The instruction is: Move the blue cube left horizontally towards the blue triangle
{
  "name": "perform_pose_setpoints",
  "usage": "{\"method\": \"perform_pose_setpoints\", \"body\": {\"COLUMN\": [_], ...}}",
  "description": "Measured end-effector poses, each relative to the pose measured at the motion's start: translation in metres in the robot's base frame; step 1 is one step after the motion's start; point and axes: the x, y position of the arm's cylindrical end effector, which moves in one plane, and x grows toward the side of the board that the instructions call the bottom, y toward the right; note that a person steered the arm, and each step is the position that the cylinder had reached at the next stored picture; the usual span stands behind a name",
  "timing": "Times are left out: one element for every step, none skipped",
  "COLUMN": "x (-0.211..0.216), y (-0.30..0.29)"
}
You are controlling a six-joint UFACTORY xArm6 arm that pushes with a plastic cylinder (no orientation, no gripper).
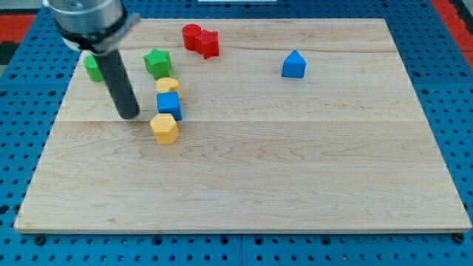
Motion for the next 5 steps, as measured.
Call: {"method": "perform_pose_setpoints", "body": {"x": [-0.005,-0.012,-0.023,-0.053,-0.091], "y": [0.032,0.047,0.075,0.092,0.093]}}
